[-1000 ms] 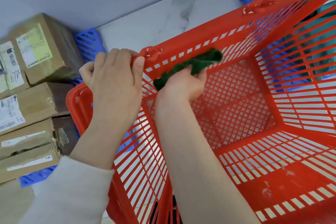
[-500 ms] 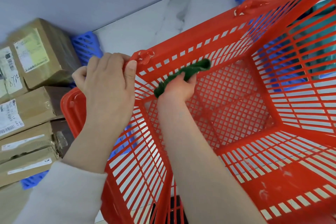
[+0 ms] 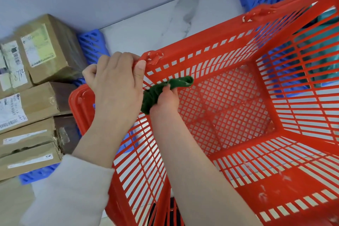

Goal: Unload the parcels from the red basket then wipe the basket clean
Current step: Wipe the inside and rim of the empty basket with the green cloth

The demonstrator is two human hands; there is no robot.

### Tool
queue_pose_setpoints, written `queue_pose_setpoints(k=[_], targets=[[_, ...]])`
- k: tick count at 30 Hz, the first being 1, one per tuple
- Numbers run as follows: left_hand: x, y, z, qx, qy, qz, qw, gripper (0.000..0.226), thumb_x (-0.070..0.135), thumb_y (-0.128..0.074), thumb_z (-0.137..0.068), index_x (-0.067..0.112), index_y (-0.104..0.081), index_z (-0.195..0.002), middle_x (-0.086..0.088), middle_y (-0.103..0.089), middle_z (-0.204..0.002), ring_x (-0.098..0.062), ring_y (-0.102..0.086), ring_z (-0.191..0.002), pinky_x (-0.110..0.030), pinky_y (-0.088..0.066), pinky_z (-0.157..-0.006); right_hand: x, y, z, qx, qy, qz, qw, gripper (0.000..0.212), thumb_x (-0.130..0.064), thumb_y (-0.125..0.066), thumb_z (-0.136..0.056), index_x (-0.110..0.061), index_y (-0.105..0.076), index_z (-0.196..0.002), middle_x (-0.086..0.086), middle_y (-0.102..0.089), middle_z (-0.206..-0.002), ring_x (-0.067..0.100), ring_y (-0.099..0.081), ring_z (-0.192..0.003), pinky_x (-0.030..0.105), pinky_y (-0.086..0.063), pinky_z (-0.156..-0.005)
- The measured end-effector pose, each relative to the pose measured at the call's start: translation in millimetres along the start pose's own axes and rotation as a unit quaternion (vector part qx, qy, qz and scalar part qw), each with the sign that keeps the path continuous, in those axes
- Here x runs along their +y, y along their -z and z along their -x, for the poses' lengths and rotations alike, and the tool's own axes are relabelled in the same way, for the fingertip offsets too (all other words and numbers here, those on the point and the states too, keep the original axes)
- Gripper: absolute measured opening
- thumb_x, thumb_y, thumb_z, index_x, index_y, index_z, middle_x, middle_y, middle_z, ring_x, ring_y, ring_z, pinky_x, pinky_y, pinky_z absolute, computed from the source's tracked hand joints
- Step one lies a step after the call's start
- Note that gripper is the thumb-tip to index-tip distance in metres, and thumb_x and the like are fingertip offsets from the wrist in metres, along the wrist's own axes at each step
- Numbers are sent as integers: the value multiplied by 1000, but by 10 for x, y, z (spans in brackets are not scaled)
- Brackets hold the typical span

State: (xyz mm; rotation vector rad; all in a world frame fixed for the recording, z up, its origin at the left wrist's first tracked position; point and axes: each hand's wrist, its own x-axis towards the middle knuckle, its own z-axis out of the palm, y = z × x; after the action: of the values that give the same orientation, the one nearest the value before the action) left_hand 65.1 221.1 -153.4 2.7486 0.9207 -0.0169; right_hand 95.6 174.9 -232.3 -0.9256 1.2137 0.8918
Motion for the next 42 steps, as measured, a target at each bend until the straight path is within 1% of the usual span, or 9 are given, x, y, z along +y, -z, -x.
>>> queue_pose_setpoints(k=[4,8,12,18,23,26,32,35,42], targets=[[0,-5,3,8,0,4,1000,41,35,-27,-94,12,-59,-104,-8,-61,-101,-29,-48,-99,-33,-15,-85,-70,109,38,-44,-8,45,998,39,-18,-35,-101,-14,-39,-139,12,-50,-136,30,-47,-125,24,-44,-96],[-14,-32,-3,9,0,2,1000,43,37,-26,-94,12,-59,-102,-9,-62,-100,-30,-48,-97,-34,-16,-84,63,90,215,-104,12,74,992,16,-20,-42,-98,-19,-57,-94,1,-62,-81,15,-63,-80,31,-51,-71],[-14,-23,-9,6,1,1,1000,44,38,-25,-93,13,-60,-104,-7,-61,-100,-28,-48,-98,-33,-16,-85,117,-55,140,-72,-6,3,997,33,-21,-36,-100,-19,-51,-129,8,-59,-124,26,-56,-116,38,-44,-101],[-11,-17,-4,8,-1,-1,1000,36,33,-30,-98,12,-58,-107,-7,-61,-103,-27,-47,-101,-33,-15,-88,45,216,-390,-52,-3,26,998,51,-24,-46,-92,-11,-35,-140,19,-44,-141,36,-48,-125,43,-47,-98],[-7,-17,-4,8,2,-3,1000,38,34,-29,-97,12,-58,-107,-8,-61,-103,-28,-47,-101,-33,-14,-88,-553,609,-137,114,241,17,964,34,-15,-45,-96,-19,-53,-129,2,-60,-126,22,-58,-116,38,-43,-102],[-9,-19,-2,12,3,-2,1000,37,34,-30,-97,12,-59,-105,-8,-61,-103,-28,-47,-101,-34,-14,-87,-926,839,-318,242,421,231,843,40,-10,-40,-98,-18,-46,-136,0,-50,-140,15,-46,-128,14,-32,-99],[-20,-74,-1,31,0,-15,999,38,35,-28,-97,13,-58,-105,-8,-60,-102,-28,-47,-100,-33,-14,-88,-868,979,-907,274,422,626,596,40,-14,-44,-95,-16,-47,-134,2,-35,-149,20,-30,-137,41,-28,-108],[-15,-73,-2,34,0,-10,999,39,36,-28,-96,12,-58,-104,-9,-61,-101,-30,-47,-100,-34,-15,-87,-315,1057,-789,132,489,691,516,40,-11,-53,-89,-20,-56,-127,-3,-45,-142,19,-36,-133,44,-32,-107],[-12,-99,15,45,3,-9,999,45,39,-24,-93,11,-59,-101,-10,-61,-99,-32,-49,-98,-34,-16,-88,-225,1133,-787,-164,433,876,134,62,-14,-39,-95,-27,-10,-149,-3,-14,-157,19,-11,-145,37,-13,-116]])
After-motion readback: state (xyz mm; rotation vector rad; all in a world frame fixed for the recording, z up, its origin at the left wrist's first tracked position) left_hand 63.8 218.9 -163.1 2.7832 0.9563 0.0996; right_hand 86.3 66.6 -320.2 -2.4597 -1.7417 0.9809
